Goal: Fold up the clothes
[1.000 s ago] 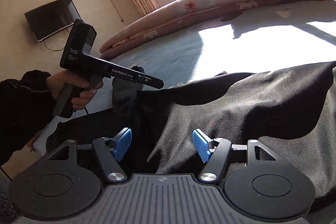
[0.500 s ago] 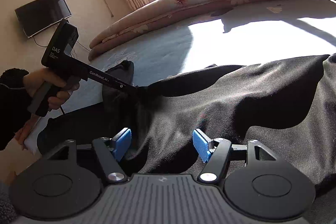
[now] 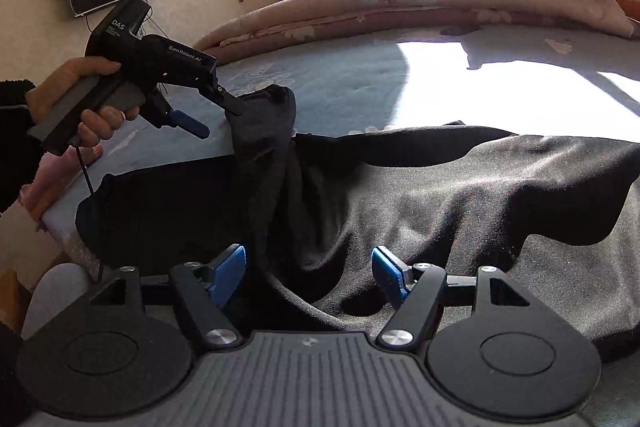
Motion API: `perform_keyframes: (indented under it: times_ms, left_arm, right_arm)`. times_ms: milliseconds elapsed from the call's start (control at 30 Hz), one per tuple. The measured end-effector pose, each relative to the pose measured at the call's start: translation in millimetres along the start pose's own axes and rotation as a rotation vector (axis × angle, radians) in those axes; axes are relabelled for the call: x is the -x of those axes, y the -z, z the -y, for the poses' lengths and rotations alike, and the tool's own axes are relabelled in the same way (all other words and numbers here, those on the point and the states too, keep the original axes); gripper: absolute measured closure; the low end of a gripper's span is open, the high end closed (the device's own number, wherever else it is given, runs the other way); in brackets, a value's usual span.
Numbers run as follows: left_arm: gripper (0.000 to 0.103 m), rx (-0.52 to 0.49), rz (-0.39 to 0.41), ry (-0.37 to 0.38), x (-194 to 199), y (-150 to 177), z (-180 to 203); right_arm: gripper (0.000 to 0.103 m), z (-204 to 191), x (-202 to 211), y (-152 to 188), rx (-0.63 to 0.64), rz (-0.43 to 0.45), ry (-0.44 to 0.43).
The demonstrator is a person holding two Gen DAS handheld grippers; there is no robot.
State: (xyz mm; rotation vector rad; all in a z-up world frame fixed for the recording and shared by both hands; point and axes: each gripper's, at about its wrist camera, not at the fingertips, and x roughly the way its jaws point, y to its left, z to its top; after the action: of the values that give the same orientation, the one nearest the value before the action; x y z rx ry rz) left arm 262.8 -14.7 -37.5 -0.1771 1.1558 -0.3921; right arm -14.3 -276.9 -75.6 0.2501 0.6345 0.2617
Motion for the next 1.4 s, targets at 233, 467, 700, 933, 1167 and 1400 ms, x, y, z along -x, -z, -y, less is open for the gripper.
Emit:
perform_keyframes:
  times_ms: [233,467,700,933,1167,1400]
  left_arm:
    - [0.022,0.085,0.024,0.010,-10,31,-8]
    - [0.022,0.066,0.122,-0.045,-6,74,-3]
    - [0.022,0.181,0.177,-0.016,3,106,-23]
    - [0.022,0.258,0.160,0.037,3,111,-49]
    - [0.022,0.343,0.143,0.204,-4,109,-66]
    - [0.021,0.345,0.155,0.287,-8,102,-68]
  right_arm:
    - [0.029,-4,4,1,-0.042,-0.013,-0.030]
    - [0.030,-23,-14,-16,0.027,-0.026,-0.033]
    - [0.054,-34,-67,-35,0.072,-0.096,-0.047]
    - [0.056,-40,-119,-46,0.088,-0.167,-0.048]
    - [0.059,-41,-145,-57,0.074,-0.158,-0.059]
    - [0.097,-51,-152,-64,0.091,-0.160,-0.125]
